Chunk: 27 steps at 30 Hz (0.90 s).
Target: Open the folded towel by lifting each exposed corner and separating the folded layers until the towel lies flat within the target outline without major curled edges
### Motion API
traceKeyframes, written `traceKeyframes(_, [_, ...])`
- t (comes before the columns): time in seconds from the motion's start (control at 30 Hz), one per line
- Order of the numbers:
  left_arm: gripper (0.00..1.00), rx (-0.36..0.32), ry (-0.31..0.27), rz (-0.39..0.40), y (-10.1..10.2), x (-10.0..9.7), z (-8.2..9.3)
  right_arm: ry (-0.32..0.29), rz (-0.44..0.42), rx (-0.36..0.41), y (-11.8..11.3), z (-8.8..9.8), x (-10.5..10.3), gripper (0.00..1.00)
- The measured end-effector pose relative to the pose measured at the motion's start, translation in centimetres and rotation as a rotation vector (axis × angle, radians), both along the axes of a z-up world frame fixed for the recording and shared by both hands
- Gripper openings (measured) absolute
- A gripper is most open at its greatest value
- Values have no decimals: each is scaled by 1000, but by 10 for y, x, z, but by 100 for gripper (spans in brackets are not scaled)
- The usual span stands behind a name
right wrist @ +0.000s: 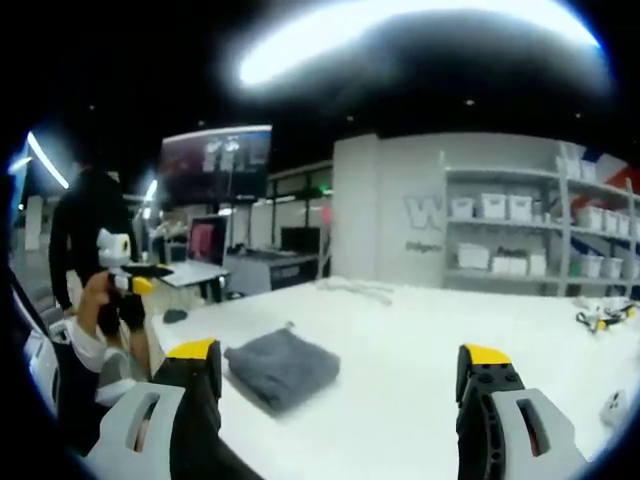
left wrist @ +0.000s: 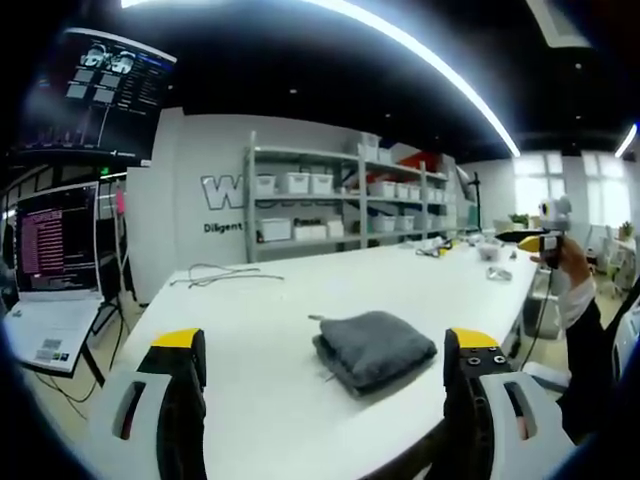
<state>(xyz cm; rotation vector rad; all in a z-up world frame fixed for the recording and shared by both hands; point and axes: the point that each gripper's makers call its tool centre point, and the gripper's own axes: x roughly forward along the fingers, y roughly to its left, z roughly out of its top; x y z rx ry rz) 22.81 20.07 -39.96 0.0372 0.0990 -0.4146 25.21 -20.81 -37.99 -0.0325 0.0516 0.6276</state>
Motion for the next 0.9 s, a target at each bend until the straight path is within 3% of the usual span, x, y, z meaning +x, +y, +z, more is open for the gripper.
traceKeyframes(0.9, [98,-3,13,-9,-2,3,-3,-10,15,-26,7,0,2,99])
